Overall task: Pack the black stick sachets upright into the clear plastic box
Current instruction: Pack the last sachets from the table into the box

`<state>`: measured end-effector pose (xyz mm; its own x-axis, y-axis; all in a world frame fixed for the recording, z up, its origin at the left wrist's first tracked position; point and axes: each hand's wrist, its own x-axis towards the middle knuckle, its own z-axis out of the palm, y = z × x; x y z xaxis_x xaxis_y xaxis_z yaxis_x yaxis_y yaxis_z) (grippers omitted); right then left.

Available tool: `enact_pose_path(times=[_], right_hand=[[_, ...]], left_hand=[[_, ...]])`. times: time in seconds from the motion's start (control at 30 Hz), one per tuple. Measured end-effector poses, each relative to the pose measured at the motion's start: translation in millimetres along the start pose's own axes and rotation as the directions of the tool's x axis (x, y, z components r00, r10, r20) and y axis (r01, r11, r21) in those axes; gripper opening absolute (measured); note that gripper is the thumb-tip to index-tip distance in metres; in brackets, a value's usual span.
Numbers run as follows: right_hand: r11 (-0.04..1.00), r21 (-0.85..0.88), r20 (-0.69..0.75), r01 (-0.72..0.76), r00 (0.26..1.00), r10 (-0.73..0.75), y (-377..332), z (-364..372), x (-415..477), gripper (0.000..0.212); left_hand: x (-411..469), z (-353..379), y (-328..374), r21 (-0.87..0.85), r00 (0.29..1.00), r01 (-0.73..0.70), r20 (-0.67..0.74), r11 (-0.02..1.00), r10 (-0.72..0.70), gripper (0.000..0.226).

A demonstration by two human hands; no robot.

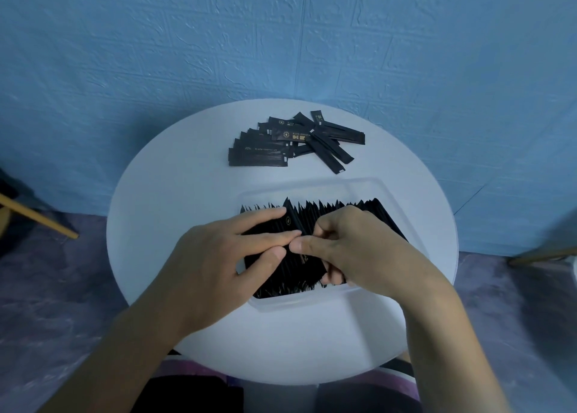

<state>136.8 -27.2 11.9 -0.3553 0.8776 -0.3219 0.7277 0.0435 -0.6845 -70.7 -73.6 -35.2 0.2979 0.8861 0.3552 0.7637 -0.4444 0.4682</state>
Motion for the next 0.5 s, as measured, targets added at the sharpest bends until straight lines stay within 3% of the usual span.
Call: enact_pose_path(times=[0.17, 0.33, 0.5], right_hand=[[0.996, 0.086, 0.023, 0.023, 0.999, -0.025, 3, -5, -2, 0.044], [0.981, 0.192, 0.029, 0.020, 0.999, -0.026, 4, -3, 1, 0.025], [0.977, 0.214, 0.000, 0.021, 1.000, -0.021, 2, 2, 4, 0.020]], left_hand=[[-1, 0, 3, -0.025, 0.999, -0.032, -0.026, 0.999, 0.031, 0.031], [-4, 5, 0, -0.074, 0.997, -0.002, -0.077, 0.997, -0.004, 0.030], [-10, 13, -2, -0.100, 0.985, 0.029, -0.167, 0.995, -0.046, 0.032]])
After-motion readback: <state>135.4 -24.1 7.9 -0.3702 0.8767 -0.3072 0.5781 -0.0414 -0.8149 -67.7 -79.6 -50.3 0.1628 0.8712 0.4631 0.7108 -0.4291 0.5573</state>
